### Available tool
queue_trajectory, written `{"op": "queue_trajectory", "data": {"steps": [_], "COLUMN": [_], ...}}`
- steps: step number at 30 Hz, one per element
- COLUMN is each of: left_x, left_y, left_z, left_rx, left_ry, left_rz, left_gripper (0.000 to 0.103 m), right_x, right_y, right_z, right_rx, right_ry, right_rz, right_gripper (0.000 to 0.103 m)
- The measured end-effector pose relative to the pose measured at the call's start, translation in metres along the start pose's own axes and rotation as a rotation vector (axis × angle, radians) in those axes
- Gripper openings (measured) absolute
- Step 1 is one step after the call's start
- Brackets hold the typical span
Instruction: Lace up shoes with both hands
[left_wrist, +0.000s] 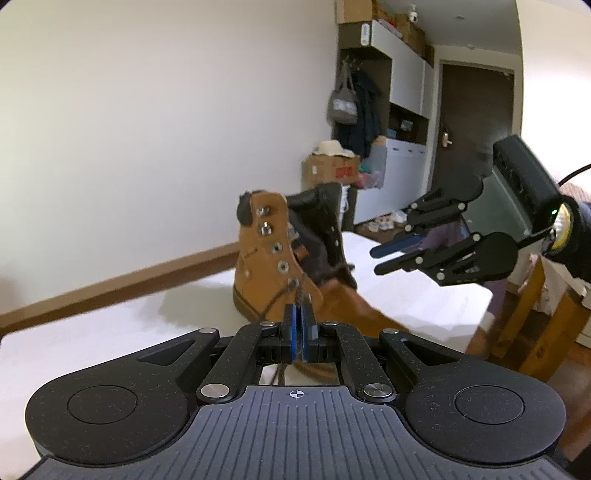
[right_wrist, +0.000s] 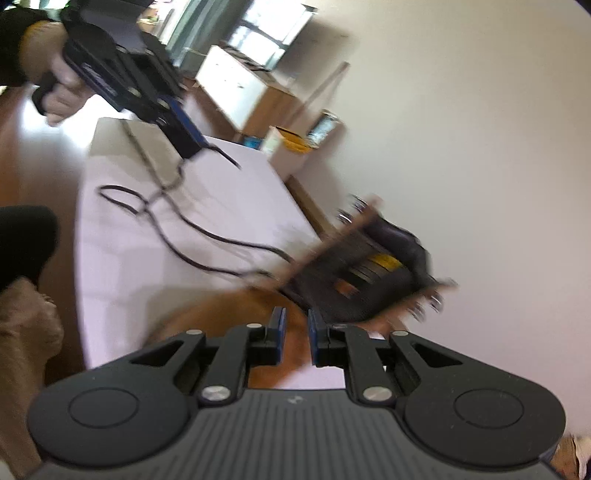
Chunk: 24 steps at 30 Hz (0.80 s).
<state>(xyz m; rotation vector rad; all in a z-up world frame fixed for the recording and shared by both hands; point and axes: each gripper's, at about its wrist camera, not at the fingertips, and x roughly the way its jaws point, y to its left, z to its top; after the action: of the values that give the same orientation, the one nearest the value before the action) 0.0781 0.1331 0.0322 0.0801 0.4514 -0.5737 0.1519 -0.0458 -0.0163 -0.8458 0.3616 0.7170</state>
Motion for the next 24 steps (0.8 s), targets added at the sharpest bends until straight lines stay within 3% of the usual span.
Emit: {"op": "queue_trajectory", "data": {"steps": [4, 9, 13, 16, 20, 24], "left_x": [0.013, 0.028, 0.034, 0.040, 0.044, 0.040], "left_y": [0.003, -0.005, -0.012, -0.021, -0.033, -0.046], "left_z": [0.009, 0.032, 0.043, 0.044, 0.030, 0.011], "left_rx": [-0.032, -0.076, -0.065, -0.032, 0.020, 0.015], "left_ry": [0.005, 0.071, 0.087, 0.073, 0.024, -0.017], "left_rz": [0.005, -0.023, -0.029, -0.018, 0.014, 0.021], "left_gripper": [0.003, 0.003, 0.003, 0.003, 0.003, 0.003], "right_x": [0.009, 0.013, 0.012, 0.012, 0.017, 0.013], "right_y": [-0.027, -0.043, -0.055, -0.065, -0.084, -0.090], "right_z": [-0.017, -0.018, -0.013, -0.012, -0.017, -0.024], "right_rx": [0.065, 0.070, 0.045, 0.060, 0.231, 0.481], "right_ry": [-0.003, 0.049, 0.085, 0.064, 0.013, -0.008], "right_rz": [-0.014, 0.059, 0.088, 0.094, 0.100, 0.075], "right_gripper": [0.014, 0.014, 0.014, 0.014, 0.020, 0.036]}}
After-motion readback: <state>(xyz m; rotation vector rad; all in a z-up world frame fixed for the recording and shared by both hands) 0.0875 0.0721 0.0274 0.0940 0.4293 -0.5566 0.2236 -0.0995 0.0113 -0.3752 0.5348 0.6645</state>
